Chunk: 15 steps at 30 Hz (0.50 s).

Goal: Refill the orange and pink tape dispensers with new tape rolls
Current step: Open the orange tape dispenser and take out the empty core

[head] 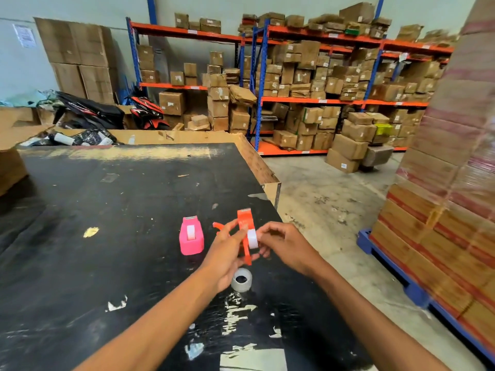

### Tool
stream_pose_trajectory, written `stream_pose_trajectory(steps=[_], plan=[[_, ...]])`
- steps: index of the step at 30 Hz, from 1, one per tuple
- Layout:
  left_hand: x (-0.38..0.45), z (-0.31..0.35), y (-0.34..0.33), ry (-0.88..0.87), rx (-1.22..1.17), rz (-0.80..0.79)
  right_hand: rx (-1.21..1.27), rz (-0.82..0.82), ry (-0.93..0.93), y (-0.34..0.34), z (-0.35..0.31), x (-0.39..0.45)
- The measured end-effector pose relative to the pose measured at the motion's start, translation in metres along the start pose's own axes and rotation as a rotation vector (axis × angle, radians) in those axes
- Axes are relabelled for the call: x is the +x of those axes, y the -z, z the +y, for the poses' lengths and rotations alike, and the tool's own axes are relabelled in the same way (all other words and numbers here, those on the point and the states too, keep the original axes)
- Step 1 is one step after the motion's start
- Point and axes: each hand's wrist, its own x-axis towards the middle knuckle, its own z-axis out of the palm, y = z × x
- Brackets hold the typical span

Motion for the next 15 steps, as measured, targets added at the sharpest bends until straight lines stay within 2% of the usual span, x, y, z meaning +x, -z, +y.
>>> stream_pose_trajectory(steps=[5, 10, 12, 15], plan=[[-0.002, 0.004, -0.003, -0.035, 0.019, 0.040, 0.060, -0.003, 0.005, -0.006, 0.001, -0.002], [-0.005, 0.007, 0.008, -0.057, 0.038, 0.058, 0.171, 0.101, 0.009, 0.002, 0.006, 0.001], [-0.007, 0.010, 0.018, -0.070, 0.060, 0.073, -0.109, 0.038, -0.076, 0.012, 0.017, 0.000], [-0.012, 0.015, 0.030, -0.087, 0.112, 0.072, -0.711, -0.223, -0.249, 0.015, 0.038, -0.008]])
